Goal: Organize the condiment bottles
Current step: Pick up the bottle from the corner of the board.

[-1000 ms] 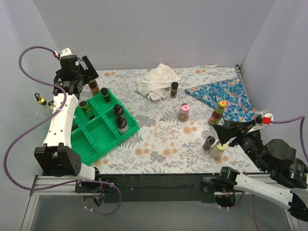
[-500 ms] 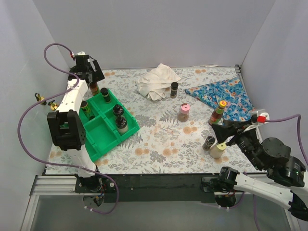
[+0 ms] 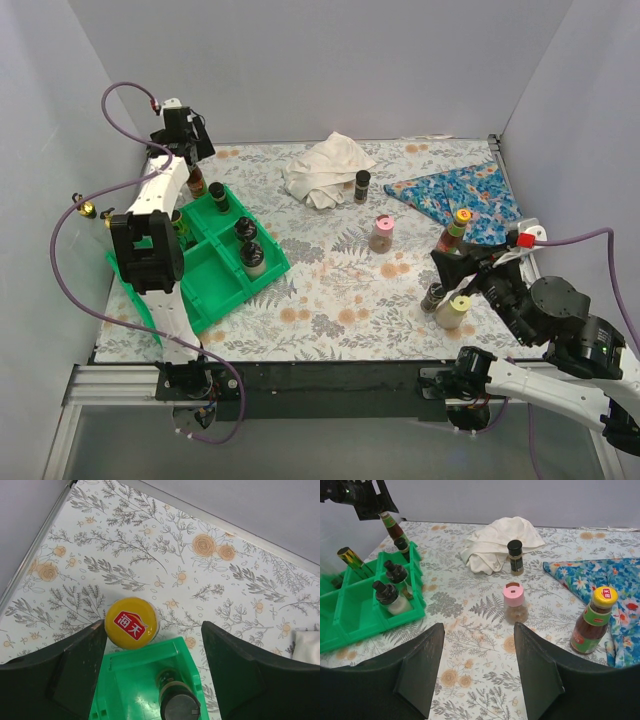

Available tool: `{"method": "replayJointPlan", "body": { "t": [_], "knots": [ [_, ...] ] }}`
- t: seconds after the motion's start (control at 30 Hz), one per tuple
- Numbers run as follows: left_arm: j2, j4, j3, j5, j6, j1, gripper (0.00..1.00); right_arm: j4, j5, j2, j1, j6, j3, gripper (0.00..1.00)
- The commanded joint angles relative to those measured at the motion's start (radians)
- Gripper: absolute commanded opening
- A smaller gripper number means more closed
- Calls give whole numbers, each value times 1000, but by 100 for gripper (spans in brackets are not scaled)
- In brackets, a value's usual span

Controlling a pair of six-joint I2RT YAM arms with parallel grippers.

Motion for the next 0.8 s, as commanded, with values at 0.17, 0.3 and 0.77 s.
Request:
{"method": "replayJointPlan", "body": {
  "t": [0.17, 0.3, 0.77],
  "knots": [
    [0, 57, 9, -50, 40, 3, 66, 83, 48, 5, 3, -42, 23, 66],
    [-5, 80, -2, -50, 60, 3, 61, 88, 51, 5, 3, -48, 25, 66],
    [43, 82, 28, -39, 102, 3, 45, 95, 64, -3, 3, -58, 31, 66]
  ]
}}
